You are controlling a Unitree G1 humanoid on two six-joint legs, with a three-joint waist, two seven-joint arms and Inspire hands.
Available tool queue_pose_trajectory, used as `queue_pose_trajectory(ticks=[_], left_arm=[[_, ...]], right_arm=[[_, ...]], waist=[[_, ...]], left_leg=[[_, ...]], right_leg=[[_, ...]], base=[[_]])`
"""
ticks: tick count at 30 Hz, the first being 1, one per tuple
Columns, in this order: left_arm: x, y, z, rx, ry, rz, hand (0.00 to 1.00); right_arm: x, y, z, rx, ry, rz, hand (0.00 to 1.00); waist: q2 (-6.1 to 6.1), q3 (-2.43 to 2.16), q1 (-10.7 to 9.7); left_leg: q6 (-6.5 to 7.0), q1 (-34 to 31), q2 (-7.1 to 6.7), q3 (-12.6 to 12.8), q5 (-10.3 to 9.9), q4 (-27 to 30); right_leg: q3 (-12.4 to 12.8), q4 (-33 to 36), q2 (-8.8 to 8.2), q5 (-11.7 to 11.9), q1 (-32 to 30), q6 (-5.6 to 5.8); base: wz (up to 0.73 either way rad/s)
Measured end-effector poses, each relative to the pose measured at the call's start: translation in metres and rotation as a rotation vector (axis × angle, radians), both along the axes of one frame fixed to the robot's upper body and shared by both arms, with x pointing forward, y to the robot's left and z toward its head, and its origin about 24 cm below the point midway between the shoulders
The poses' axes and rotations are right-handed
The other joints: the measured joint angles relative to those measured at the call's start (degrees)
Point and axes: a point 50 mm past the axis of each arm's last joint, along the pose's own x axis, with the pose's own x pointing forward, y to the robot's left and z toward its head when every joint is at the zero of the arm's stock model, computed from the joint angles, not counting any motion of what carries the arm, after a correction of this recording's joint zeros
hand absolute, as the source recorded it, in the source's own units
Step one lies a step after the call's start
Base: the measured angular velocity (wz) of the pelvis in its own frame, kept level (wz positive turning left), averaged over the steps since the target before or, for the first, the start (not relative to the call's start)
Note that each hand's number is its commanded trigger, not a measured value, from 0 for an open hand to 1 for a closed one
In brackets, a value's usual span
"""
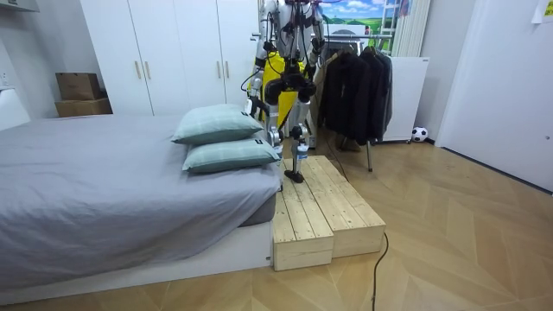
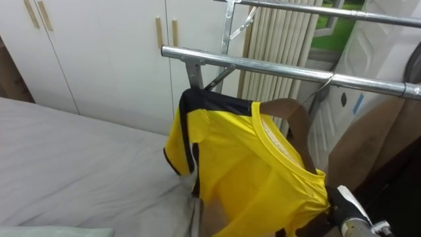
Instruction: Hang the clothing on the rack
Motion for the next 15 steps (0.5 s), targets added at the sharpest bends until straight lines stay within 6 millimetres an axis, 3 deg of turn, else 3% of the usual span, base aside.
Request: queue_pose_trajectory(ticks=[15], left_arm=[[-0.0001,0.0001,0.0000,0.000,0.000,0.000,0.00]], right_arm=[[0.0002,0.0002,0.0002,-0.015,0.012,0.021,0.00]], waist=[[-0.03,-0.11,-0.02]], left_leg=[[-0.01,0.01,-0.01,0.07,0.01,0.01]], right_leg=[[0.27,0.09,0.08,-0.11,-0.04,-0.17]], base=[[0.00]])
